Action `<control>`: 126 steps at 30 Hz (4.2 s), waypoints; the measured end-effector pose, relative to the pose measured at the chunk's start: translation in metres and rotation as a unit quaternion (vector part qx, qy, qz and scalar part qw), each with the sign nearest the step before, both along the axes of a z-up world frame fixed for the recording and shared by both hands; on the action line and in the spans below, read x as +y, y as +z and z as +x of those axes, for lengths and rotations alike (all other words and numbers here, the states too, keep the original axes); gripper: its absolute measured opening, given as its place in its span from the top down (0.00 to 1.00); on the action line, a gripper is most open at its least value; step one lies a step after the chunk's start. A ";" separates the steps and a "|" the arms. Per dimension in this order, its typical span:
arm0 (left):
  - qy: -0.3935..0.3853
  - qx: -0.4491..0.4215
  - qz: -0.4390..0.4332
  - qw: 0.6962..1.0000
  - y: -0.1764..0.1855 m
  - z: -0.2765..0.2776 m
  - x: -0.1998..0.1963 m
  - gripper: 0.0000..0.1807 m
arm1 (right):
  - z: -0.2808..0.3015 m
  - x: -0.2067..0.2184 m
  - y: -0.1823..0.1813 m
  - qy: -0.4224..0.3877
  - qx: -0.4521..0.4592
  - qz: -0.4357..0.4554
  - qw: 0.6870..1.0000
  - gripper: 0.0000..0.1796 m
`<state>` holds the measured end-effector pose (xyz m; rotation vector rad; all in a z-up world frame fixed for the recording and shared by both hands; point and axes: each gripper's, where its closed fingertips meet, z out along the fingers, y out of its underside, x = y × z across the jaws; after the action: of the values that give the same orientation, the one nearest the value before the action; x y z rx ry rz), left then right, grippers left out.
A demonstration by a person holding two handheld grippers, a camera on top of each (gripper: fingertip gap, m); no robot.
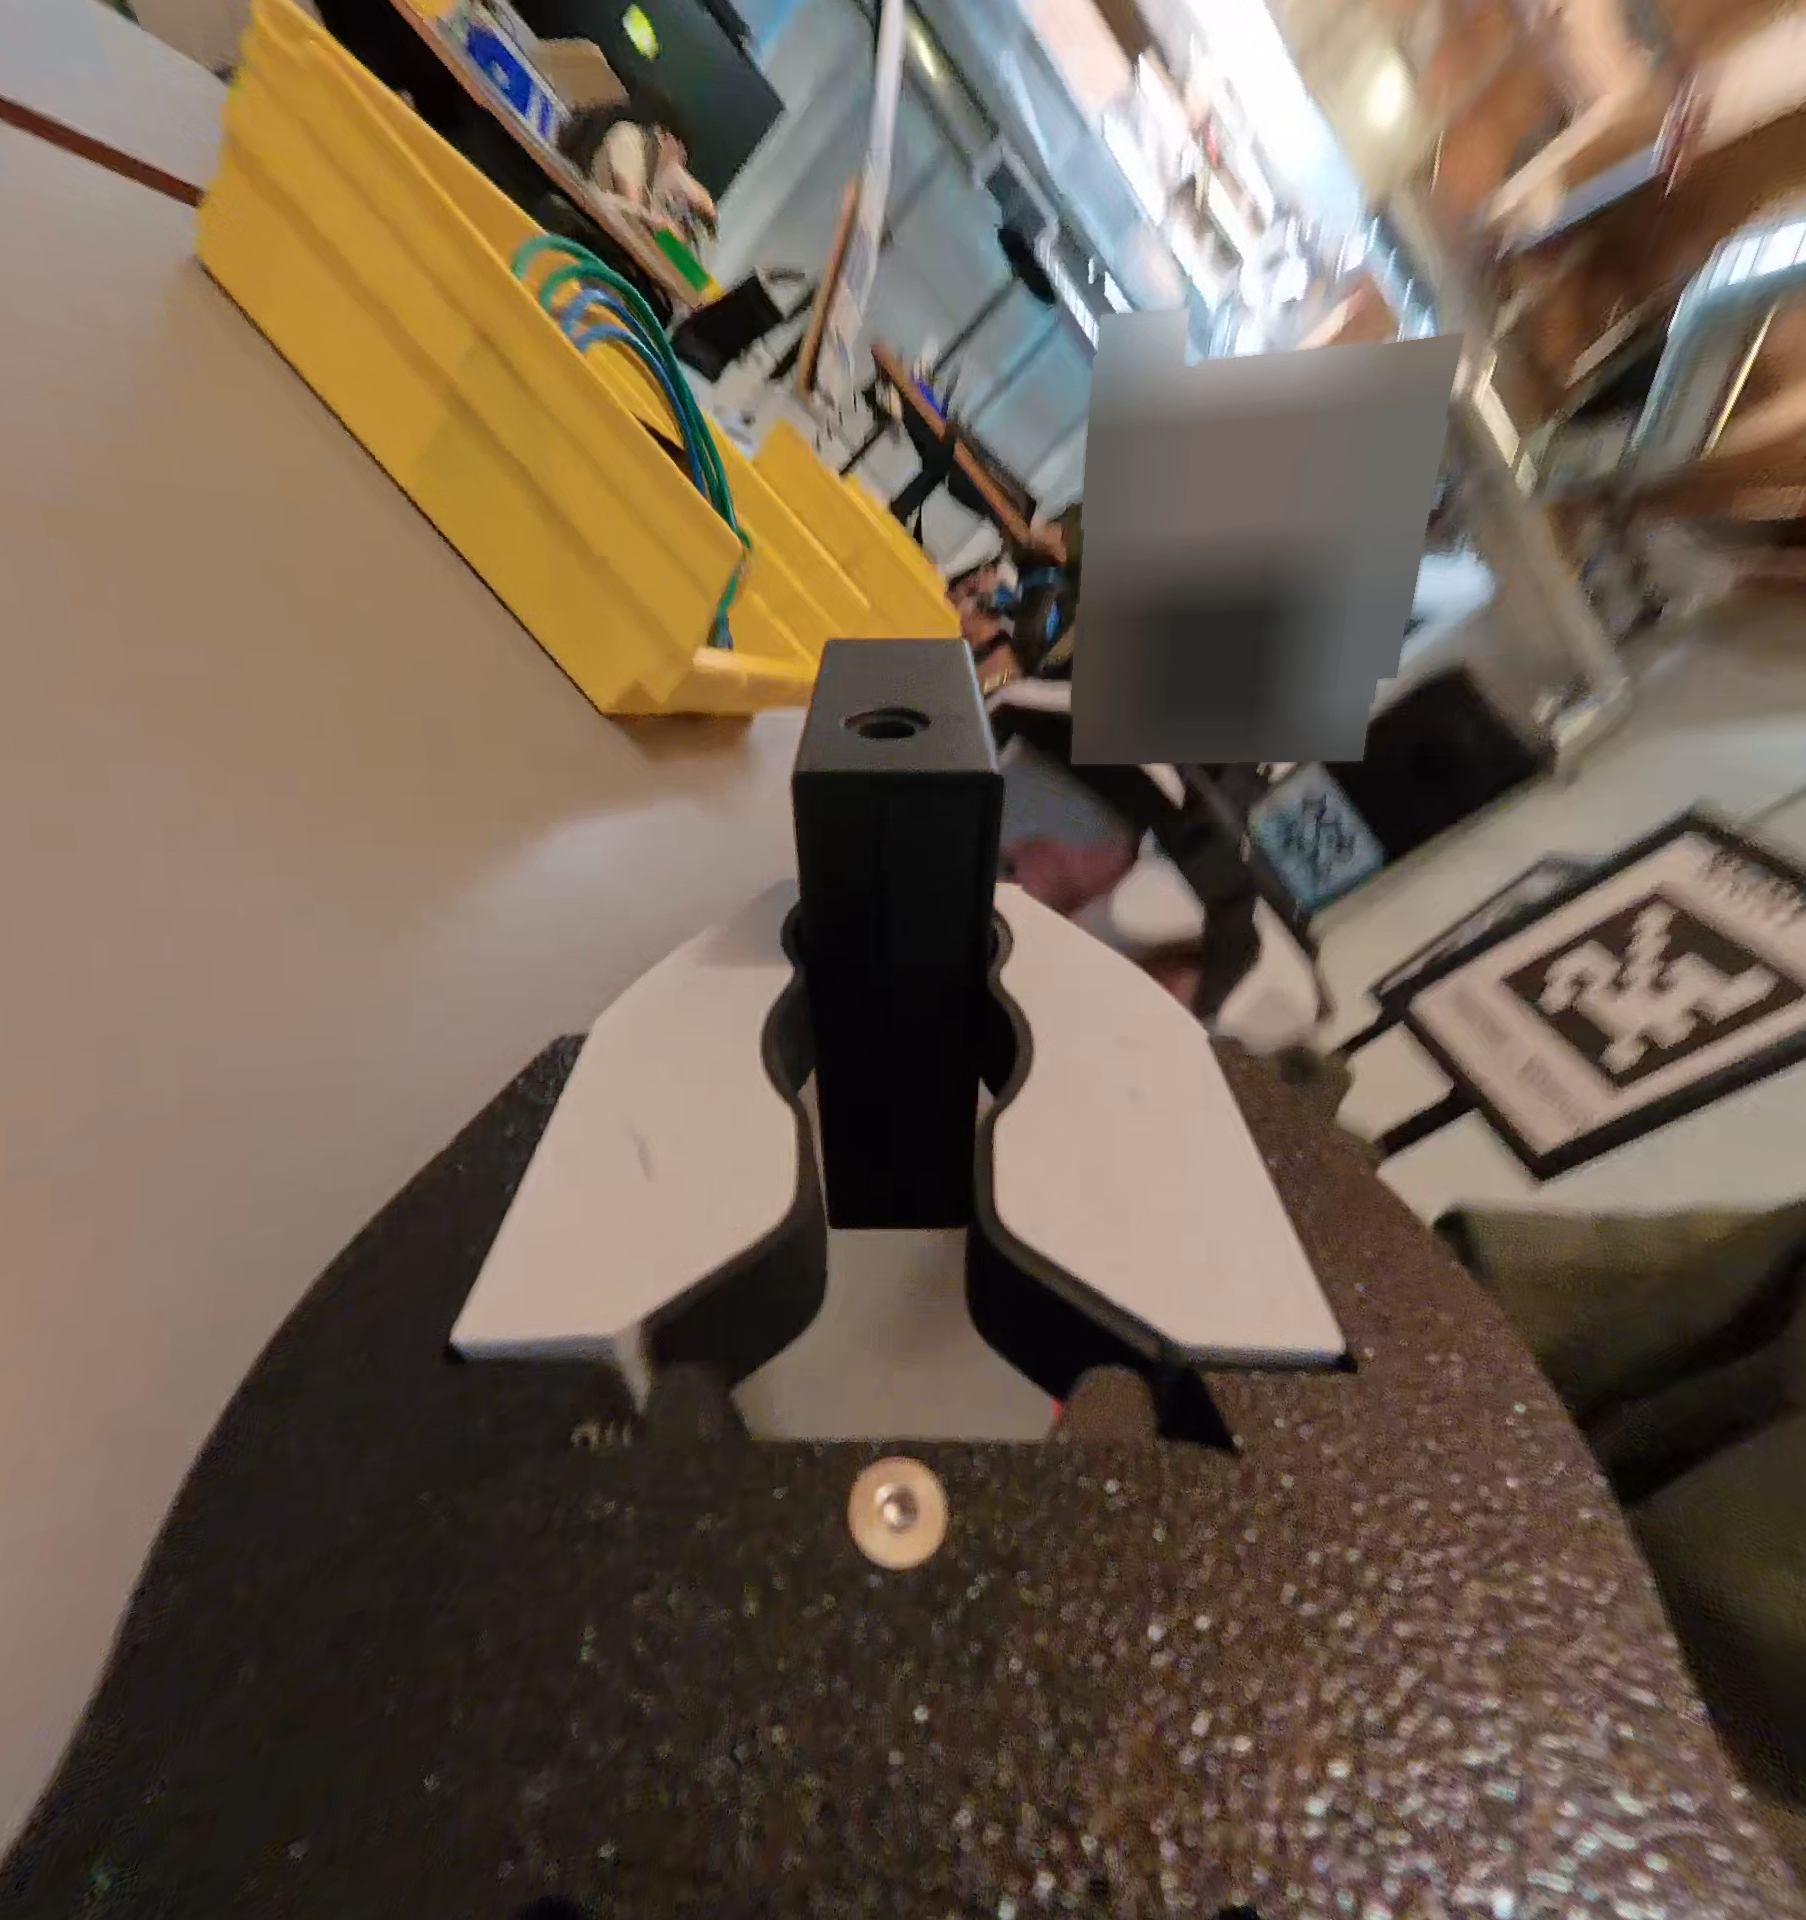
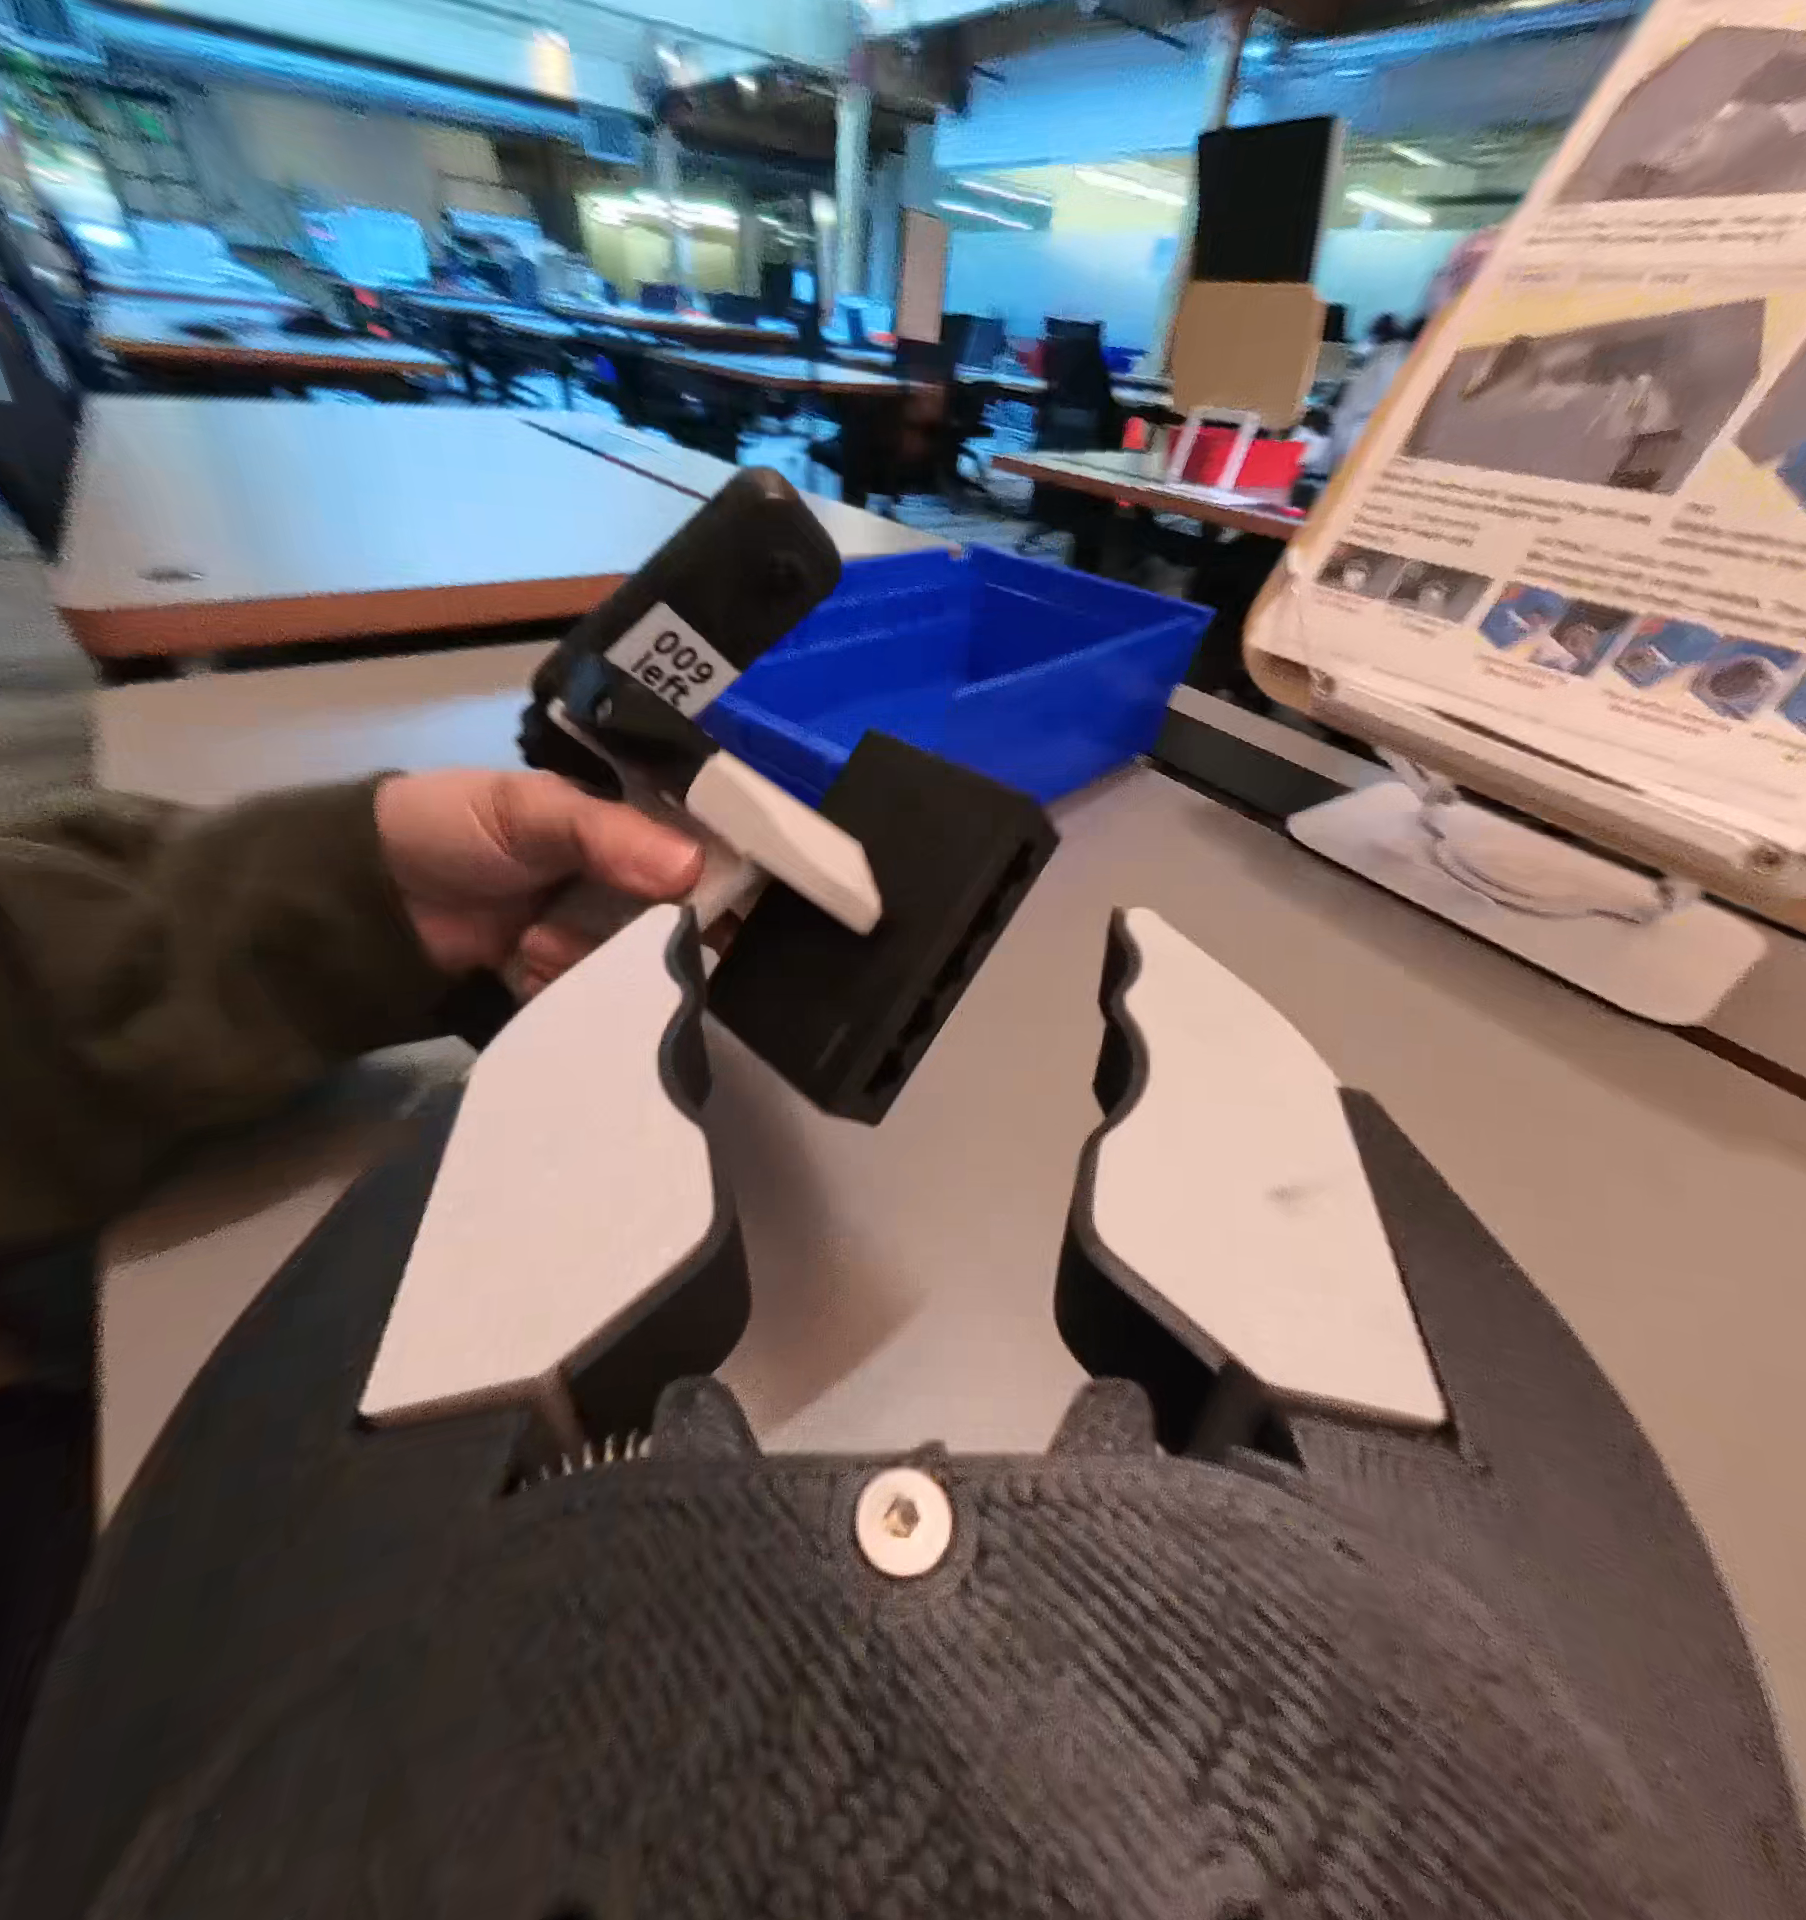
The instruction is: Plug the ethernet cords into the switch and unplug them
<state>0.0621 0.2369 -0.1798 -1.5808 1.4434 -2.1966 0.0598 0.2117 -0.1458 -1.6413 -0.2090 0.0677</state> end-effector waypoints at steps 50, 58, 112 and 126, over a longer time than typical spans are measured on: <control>-0.089 -0.117 0.365 0.919 -0.003 -0.041 -0.031 0.65 | -0.042 -0.001 -0.021 0.201 -0.106 -0.121 0.966 0.57; 0.003 -0.117 0.372 0.921 -0.001 -0.024 -0.007 0.58 | -0.010 0.005 -0.023 0.132 -0.123 -0.138 0.974 0.59; 0.136 0.078 0.377 0.913 -0.029 0.180 -0.093 0.61 | 0.239 -0.254 -0.063 -0.388 0.058 -0.184 0.901 0.60; 0.188 0.296 0.474 0.807 -0.075 0.295 -0.037 0.96 | 0.234 -0.275 -0.042 -0.382 0.097 -0.117 0.912 0.59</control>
<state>0.3570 0.1996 -0.2543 -1.8829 1.7071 -0.5265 0.2935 -0.0631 -0.1878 -1.8394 0.6224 -0.3528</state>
